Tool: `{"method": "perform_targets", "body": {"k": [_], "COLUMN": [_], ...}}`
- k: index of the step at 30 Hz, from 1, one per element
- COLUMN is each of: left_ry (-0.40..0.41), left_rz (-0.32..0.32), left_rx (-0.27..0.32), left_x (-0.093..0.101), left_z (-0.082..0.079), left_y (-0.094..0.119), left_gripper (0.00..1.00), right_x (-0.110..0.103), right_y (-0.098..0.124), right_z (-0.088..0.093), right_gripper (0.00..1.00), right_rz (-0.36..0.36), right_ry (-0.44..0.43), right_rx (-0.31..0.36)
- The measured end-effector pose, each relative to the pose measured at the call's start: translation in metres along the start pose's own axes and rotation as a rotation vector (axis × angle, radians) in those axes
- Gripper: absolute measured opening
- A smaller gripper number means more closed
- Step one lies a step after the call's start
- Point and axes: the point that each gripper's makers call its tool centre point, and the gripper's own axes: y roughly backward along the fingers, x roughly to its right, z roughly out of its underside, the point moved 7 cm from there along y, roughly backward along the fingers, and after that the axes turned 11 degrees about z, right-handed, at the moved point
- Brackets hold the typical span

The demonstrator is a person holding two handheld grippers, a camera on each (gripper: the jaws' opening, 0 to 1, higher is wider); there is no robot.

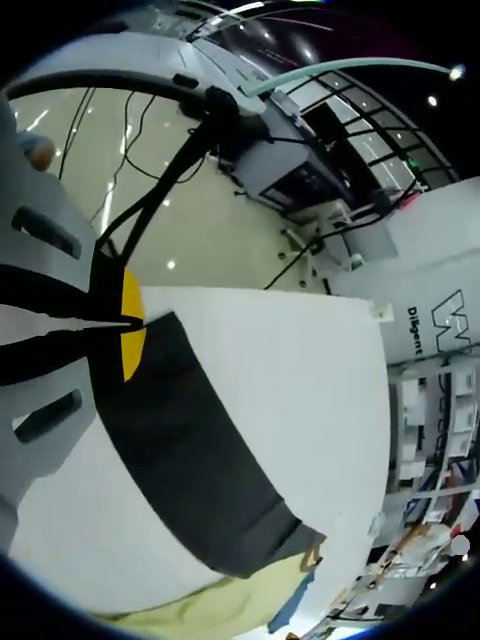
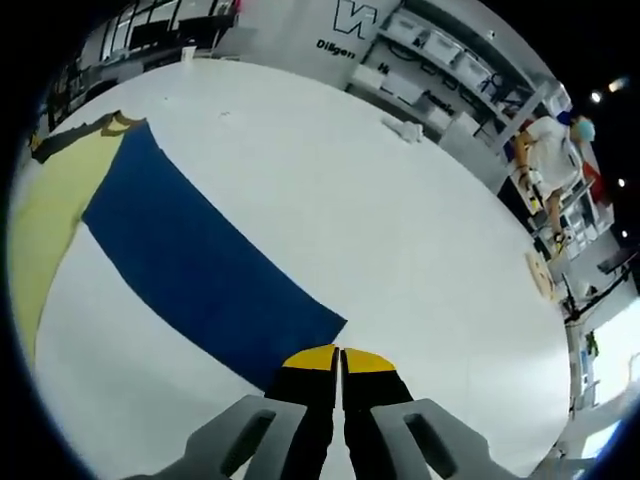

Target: Fold the garment on the visible template until the final outline fits inside the template.

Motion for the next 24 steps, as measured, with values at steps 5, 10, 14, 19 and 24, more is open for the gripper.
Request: {"method": "perform_targets", "body": {"k": [5, 10, 14, 19, 24], "left_ry": [-0.001, -0.019, -0.022, -0.02, -0.056], "left_rz": [0.002, 0.014, 0.021, 0.035, 0.046], "left_rx": [0.003, 0.003, 0.004, 0.013, 0.025], "left_x": [0.002, 0.006, 0.008, 0.008, 0.01], "left_z": [-0.002, -0.002, -0.002, -0.003, -0.006], "left_y": [0.001, 0.004, 0.007, 0.009, 0.012], "left_gripper": [0.01, 0.01, 0.01, 0.04, 0.12], "right_x": [0.005, 0.006, 0.002, -0.006, -0.013], "right_y": [0.002, 0.003, 0.002, 0.007, 0.013], "right_z": [0.002, 0.002, 0.002, -0.001, -0.005], "right_gripper": [0.0, 0.0, 0.02, 0.15, 0.26], "right_rz": [0.005, 0.002, -0.02, -0.068, -0.103], "right_ry": [-0.002, -0.036, -0.068, -0.092, -0.101], "right_rx": [0.0, 0.012, 0.021, 0.051, 0.08]}}
